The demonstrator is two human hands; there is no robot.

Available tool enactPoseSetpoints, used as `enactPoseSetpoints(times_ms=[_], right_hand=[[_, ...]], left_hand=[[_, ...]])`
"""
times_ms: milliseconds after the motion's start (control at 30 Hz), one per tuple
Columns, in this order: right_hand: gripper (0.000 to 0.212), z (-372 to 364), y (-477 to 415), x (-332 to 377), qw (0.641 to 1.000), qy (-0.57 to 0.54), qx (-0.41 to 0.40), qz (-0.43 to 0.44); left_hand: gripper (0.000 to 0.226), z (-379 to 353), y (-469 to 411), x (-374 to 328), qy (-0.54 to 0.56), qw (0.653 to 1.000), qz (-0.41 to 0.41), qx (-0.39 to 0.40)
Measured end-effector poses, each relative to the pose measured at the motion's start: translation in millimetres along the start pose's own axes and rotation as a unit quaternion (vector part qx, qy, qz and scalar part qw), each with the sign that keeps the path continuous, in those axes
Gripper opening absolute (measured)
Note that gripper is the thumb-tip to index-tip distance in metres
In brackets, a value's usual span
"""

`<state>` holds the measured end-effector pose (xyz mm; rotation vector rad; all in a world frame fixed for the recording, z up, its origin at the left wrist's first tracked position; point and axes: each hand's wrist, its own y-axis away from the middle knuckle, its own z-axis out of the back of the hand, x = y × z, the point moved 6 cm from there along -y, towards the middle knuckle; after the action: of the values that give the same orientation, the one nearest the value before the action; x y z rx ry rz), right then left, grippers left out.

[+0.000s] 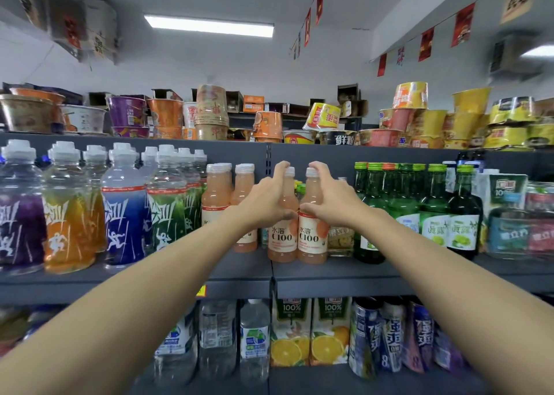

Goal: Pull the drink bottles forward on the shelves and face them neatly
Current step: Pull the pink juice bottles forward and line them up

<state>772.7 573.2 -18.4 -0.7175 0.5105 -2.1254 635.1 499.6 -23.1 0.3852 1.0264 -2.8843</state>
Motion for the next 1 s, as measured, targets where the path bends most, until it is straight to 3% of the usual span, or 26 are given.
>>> enactPoseSetpoints(times_ms=[300,733,867,1000], right_hand=[[0.088,-7,9,37,0.996,-0.061,0.013,0.061],[0.091,-47,0,109,0.989,-0.060,-0.017,0.136],[0.105,-58,6,101,0.988,-0.106,-0.041,0.105],[0.113,-75,24,93,0.979,-0.160,-0.063,0.111]], left_hand=[[0.111,43,21,22,-0.037,0.998,-0.003,0.058],[0.109,104,68,71,-0.069,0.996,0.021,0.053],[0.119,101,81,72,-0.053,0.998,0.020,-0.003],[0.115,81,114,76,0.033,0.993,0.013,-0.116]])
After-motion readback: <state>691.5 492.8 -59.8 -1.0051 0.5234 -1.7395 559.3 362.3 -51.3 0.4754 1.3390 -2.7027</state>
